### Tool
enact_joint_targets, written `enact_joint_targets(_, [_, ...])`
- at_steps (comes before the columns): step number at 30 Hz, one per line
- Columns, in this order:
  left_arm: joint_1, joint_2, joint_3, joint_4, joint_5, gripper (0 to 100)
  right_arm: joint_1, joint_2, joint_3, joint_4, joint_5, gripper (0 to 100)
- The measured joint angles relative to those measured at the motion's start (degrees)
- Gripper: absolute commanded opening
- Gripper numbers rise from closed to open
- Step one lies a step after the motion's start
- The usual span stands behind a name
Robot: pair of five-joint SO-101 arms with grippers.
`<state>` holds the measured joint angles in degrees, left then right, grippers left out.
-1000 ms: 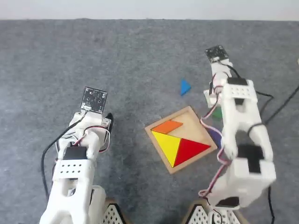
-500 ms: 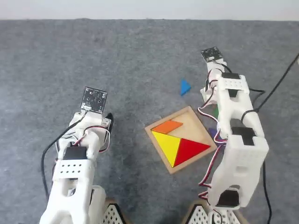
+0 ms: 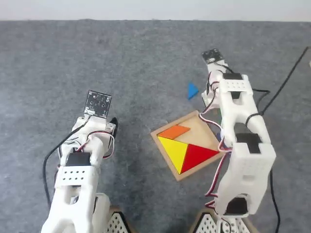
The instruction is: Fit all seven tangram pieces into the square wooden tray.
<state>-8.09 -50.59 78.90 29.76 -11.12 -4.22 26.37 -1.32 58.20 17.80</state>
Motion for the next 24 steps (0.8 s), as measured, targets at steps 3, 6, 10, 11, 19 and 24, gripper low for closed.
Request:
enact_joint_targets(3, [0.0,0.0,0.0,0.0,0.0,17,-0.7,-4.6,0.0,3.7,-0.8,0.8])
enact_joint_targets(6, [0.0,0.0,0.0,0.0,0.0,17,-1.9,-8.6,0.0,8.3,-1.4,0.8])
enact_joint_targets(10, [0.0,0.0,0.0,0.0,0.0,17,-4.0,-13.9,0.0,13.9,-3.5,0.8])
enact_joint_targets(11, [0.0,0.0,0.0,0.0,0.0,17,-4.7,-15.2,0.0,15.3,-3.7,0.8])
enact_joint_targets(19, [0.0,0.0,0.0,0.0,0.0,17,-14.9,-28.2,7.3,20.7,-6.2,0.8])
enact_joint_targets(24, [0.0,0.0,0.0,0.0,0.0,17,-18.7,-38.8,23.5,13.1,-9.8,0.8])
